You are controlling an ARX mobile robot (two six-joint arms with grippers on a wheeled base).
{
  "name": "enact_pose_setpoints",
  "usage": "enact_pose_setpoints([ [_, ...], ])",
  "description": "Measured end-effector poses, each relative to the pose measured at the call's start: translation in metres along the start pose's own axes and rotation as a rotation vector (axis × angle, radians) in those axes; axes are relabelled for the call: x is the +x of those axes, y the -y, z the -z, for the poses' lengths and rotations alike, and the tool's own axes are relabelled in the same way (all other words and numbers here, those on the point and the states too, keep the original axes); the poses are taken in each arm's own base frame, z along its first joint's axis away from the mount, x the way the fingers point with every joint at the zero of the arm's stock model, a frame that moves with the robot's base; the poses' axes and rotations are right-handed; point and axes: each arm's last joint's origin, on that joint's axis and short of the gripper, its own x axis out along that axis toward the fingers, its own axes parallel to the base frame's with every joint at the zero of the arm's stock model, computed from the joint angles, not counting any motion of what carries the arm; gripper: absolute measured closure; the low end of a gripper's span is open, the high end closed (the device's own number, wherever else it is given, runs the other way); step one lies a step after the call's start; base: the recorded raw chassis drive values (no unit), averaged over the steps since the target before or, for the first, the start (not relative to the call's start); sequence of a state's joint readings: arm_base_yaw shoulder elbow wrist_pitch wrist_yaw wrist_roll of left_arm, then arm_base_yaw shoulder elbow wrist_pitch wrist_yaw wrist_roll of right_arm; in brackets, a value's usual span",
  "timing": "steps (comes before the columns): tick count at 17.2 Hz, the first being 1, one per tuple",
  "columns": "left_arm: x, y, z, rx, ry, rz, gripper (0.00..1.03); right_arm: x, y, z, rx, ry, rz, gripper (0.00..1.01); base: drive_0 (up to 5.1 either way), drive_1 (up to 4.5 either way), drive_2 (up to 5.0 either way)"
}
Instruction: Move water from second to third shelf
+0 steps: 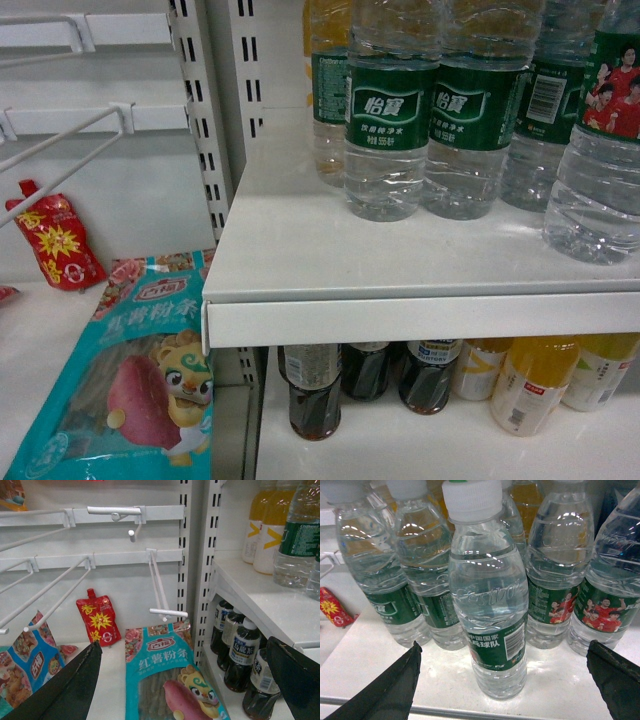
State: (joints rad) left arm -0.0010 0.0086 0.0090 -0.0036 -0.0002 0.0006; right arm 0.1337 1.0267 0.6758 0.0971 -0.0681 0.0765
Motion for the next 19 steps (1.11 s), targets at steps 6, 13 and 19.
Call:
enact_pose_setpoints([
  [6, 0.0, 0.0, 0.0, 0.0, 0.0, 0.0, 0.05, -0.077, 0.021, 0.059, -0.054, 0.235, 0.202, 0.65, 0.0, 0.0, 0.0],
  [13, 0.0, 0.0, 0.0, 0.0, 0.0, 0.0, 0.05, -0.054, 0.028, 0.133, -0.061, 0.225, 0.192, 0.99, 0.0, 0.0, 0.0],
  [19, 0.0, 0.0, 0.0, 0.0, 0.0, 0.0, 0.05, -0.074, 0.024, 0.128, -0.066, 0.269, 0.191, 0.99, 0.0, 0.0, 0.0],
])
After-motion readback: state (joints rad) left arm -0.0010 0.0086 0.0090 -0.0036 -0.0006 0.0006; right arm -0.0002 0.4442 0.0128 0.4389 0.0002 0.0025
